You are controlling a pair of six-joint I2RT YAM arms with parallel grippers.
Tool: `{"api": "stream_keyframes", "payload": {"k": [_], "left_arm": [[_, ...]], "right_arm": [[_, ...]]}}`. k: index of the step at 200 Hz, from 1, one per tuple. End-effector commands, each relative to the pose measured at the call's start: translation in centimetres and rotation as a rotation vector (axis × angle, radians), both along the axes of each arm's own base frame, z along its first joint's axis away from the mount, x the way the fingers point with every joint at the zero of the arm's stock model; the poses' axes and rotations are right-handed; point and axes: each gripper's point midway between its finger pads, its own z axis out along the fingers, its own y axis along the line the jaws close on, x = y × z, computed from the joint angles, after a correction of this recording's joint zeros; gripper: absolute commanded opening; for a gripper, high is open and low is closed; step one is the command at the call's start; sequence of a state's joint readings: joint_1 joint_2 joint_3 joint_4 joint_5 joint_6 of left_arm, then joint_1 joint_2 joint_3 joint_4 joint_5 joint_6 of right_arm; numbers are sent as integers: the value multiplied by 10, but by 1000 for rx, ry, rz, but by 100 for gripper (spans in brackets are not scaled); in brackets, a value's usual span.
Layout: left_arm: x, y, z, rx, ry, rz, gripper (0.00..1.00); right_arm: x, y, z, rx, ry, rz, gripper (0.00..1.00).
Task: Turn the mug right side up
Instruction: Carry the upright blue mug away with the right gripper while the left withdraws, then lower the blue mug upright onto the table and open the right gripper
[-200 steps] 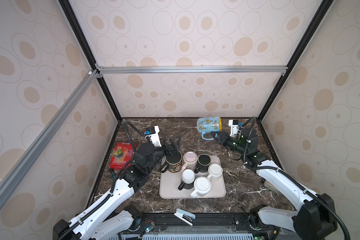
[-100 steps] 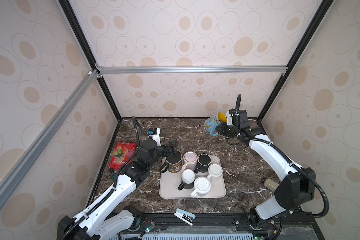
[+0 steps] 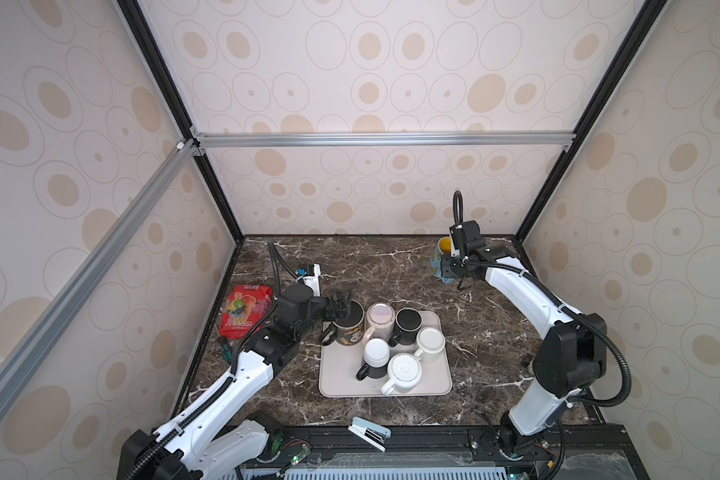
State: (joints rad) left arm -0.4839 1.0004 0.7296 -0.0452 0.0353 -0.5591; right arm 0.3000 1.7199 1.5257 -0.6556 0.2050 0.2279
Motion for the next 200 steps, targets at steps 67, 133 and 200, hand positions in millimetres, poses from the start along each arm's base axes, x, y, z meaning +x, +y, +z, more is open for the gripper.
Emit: {"api": "stream_keyframes", "payload": {"k": [67,133,200], "left_arm": [[-3,1,-4,-20,-17,-19,99],[-5,-1,-16,-27,4,-32,99],[-5,-3,-22,-19,17,-42,99]], "right_arm": [[11,-51,-18,-173,-29,-44,0],[4,-67,-44,-197,0,-61,0],[-1,-74,-57,-195,-13,-74,0]]}}
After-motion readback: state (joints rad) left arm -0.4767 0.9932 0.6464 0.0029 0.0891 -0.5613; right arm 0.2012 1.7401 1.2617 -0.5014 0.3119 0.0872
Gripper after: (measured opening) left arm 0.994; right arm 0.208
